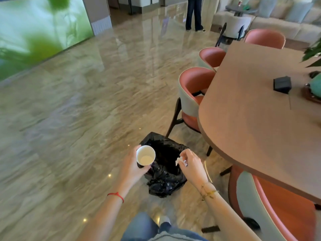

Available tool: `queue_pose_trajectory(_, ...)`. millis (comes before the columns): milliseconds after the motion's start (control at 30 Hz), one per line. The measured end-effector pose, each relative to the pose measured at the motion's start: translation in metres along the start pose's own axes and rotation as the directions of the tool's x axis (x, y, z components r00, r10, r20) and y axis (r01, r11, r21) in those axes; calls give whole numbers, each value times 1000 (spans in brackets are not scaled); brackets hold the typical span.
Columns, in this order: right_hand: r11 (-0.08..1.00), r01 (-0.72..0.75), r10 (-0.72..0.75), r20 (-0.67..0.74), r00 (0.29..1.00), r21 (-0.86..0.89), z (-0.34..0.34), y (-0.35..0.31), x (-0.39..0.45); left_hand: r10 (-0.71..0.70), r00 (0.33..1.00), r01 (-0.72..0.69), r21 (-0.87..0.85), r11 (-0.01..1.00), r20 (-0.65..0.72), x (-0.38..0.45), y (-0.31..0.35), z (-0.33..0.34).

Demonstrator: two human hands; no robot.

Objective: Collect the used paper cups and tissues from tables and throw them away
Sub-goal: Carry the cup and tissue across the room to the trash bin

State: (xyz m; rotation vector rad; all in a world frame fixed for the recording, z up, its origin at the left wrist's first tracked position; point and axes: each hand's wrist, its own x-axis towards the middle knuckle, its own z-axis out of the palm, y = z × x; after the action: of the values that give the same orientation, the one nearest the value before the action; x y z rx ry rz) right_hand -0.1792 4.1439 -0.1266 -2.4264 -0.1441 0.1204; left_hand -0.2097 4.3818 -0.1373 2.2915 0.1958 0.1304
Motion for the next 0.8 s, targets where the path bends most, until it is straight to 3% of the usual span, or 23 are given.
queue_pose_trajectory(300, 978, -198, 205, 108, 973, -65, 37, 18, 133, -24, 977, 23, 6, 1000, 212, 140, -43, 44)
queue_pose_trajectory(500, 924, -374, 382, 128, 915, -82, 60, 23, 173, -11, 911, -5, 37, 999, 412, 209, -75, 68)
queue_pose_trajectory(667, 882, -469, 471, 61, 880, -47, 71, 16, 179, 27, 847, -80, 76, 994, 530, 250, -91, 69)
queue_pose_trajectory(800, 869, -493, 493, -31, 870, -32, 71, 7, 174, 74, 832, -132, 67, 989, 550, 271, -88, 56)
